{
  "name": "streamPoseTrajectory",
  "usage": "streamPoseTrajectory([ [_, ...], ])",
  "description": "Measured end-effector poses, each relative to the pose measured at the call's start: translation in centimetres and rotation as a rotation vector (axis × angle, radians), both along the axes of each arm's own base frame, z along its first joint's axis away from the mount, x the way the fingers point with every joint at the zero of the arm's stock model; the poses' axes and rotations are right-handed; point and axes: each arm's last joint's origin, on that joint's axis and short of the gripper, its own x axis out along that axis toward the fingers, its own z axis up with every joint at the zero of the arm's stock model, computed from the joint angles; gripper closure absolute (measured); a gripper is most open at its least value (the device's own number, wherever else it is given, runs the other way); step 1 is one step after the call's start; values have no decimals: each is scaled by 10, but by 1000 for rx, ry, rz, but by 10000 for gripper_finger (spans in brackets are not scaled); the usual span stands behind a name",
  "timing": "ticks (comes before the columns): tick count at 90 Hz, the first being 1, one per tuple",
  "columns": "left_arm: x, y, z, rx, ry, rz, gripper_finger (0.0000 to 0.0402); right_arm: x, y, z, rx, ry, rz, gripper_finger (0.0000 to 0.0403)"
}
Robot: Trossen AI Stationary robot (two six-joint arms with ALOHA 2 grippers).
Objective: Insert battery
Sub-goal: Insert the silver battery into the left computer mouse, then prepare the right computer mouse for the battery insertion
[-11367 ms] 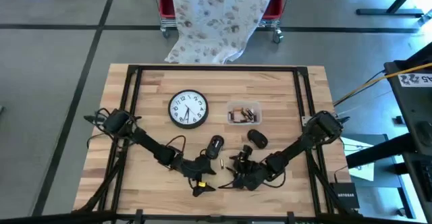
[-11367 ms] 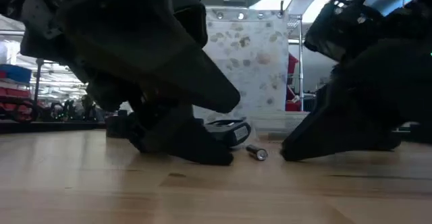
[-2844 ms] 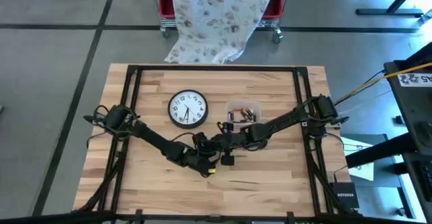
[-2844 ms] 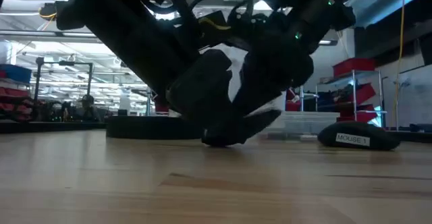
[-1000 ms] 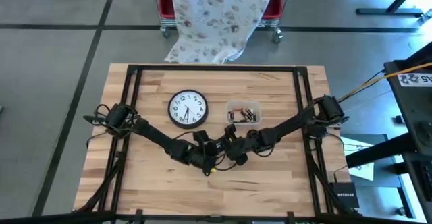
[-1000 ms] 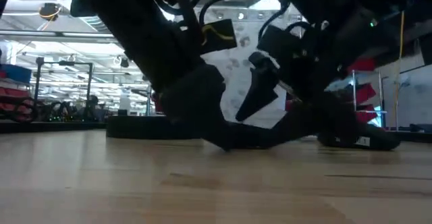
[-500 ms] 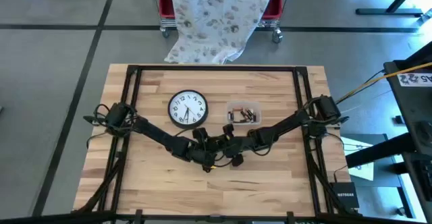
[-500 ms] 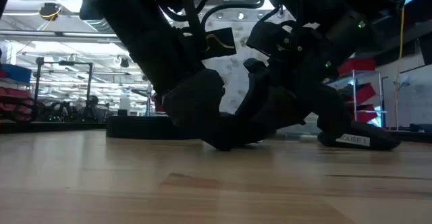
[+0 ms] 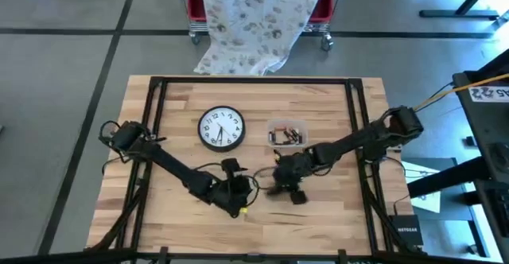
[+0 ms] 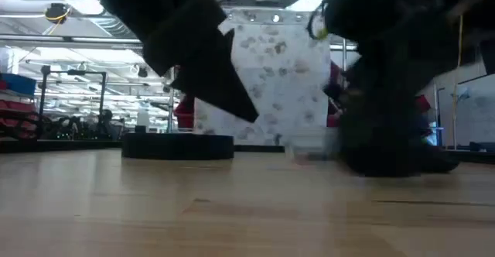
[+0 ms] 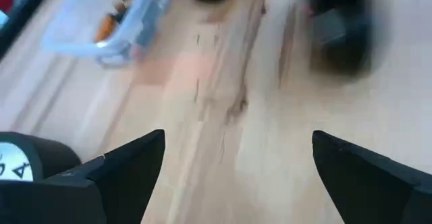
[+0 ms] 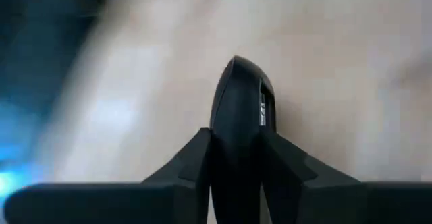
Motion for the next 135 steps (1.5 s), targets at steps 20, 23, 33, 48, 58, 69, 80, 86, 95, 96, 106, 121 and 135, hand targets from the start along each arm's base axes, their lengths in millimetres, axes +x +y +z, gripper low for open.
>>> streamPoseTrajectory([
  [20, 0, 0, -1, -29, -18, 26, 47, -27, -8, -17, 203, 327, 32, 310],
  [23, 0, -1, -1, -27, -18, 27, 47, -32, -9, -21, 197, 360, 25, 308],
  [33, 0, -1, -1, -22, -15, 21, 47, -47, -12, -32, 175, 472, -10, 305],
  [48, 0, -1, -1, -16, -13, 20, 47, -57, -14, -39, 184, 586, -49, 295],
  [58, -1, -1, -2, -18, -14, 22, 47, -62, -17, -39, 191, 653, -70, 284],
  [69, -2, -3, -2, -15, -10, 15, 47, -68, -24, -33, 107, 659, -116, 283],
  [80, -4, -3, -3, -4, 8, 25, 47, -77, -33, -16, 20, 604, -162, 282],
  [86, -5, -1, -4, 10, 3, 51, 47, -82, -37, -4, -14, 551, -189, 282],
  [95, -9, 3, -4, 103, -20, 125, 47, -86, -39, 20, -93, 397, -240, 281],
  [96, -9, 4, -4, 122, -22, 136, 47, -86, -40, 23, -103, 373, -249, 281],
  [106, -17, 14, -4, 319, -5, 216, 47, -86, -40, 47, -212, 119, -341, 281],
  [121, -14, 48, -12, 217, 185, 257, 48, -82, -26, 68, -314, -174, -438, 281],
  [135, -15, 80, -25, 158, 291, 319, 48, -79, -6, 63, -364, -304, -465, 281],
])
